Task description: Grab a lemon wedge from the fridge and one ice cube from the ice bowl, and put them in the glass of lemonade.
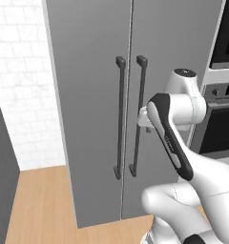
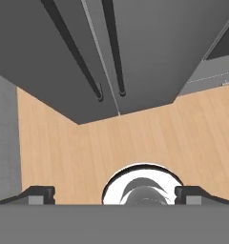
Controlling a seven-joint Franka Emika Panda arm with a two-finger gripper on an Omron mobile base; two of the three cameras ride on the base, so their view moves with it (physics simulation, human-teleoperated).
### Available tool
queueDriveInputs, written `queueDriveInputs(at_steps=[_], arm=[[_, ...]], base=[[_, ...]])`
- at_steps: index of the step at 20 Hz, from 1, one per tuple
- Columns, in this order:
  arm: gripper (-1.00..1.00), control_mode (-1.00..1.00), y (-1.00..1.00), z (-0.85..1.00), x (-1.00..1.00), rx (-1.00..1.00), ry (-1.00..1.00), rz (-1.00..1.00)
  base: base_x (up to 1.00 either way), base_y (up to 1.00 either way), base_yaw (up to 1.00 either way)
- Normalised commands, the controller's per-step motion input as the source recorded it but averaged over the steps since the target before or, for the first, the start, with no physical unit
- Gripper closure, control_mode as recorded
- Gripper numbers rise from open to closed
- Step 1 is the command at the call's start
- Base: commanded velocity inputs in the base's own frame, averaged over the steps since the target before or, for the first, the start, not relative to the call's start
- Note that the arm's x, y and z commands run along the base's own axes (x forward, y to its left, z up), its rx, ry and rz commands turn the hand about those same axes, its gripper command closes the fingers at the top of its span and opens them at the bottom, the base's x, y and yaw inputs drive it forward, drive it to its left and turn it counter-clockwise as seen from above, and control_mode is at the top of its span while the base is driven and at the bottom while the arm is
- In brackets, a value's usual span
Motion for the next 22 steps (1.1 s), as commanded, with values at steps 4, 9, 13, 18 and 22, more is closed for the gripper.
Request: queueDriveInputs(at_steps=[4,9,13,18,22], arm=[[-1.00,1.00,0.00,0.00,0.00,0.00,0.00,0.00],[-1.00,1.00,0.00,0.00,0.00,0.00,0.00,0.00],[-1.00,1.00,0.00,0.00,0.00,0.00,0.00,0.00],[-1.00,1.00,0.00,0.00,0.00,0.00,0.00,0.00],[-1.00,-1.00,0.00,0.00,0.02,0.00,0.00,0.00]], base=[[-0.45,-0.04,-0.04],[-0.46,-0.08,-0.03],[-0.34,-0.08,0.00],[-0.14,-0.07,0.00],[0.00,0.00,0.00]])
